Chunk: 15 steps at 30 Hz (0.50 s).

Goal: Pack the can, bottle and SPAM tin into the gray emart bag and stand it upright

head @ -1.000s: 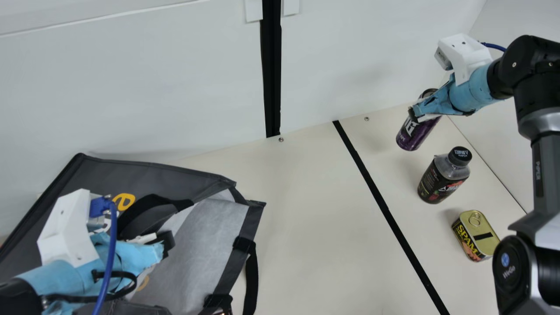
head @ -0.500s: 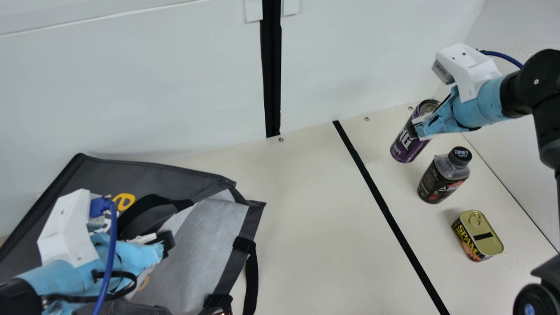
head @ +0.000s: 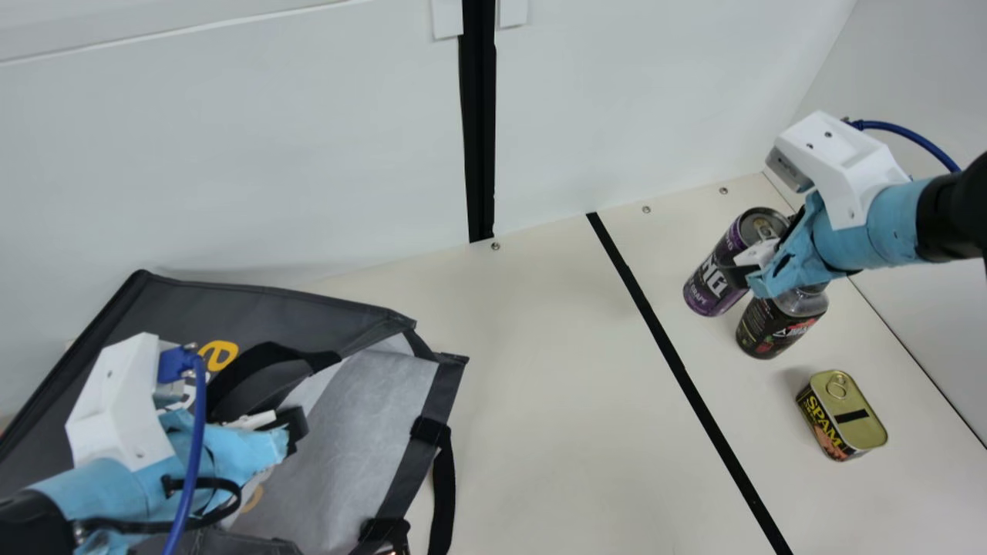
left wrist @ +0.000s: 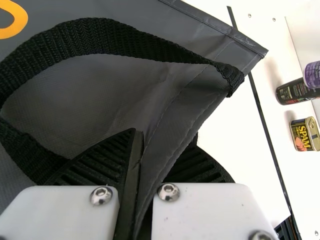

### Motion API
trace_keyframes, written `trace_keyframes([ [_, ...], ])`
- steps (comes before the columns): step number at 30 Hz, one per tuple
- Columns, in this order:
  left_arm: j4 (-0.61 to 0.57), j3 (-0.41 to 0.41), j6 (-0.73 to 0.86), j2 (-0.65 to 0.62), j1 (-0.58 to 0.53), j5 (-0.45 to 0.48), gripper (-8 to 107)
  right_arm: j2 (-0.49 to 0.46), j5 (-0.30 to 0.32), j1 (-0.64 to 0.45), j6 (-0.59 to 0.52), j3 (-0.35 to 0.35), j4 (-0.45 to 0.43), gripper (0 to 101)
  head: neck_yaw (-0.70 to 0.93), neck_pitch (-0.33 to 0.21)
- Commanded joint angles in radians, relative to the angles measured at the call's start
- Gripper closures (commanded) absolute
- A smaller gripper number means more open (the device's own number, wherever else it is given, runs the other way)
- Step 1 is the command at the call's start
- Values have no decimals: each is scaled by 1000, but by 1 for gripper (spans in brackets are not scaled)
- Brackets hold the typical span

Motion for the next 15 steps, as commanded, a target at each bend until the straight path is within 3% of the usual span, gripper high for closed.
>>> trace_keyframes([
  [1,0,0,0,0,0,0,107,-27,1,-3,-26,34,17,101,-1,-23],
  [15,0,0,0,0,0,0,107,-160,1,27,-122,179,70,101,-1,-23],
])
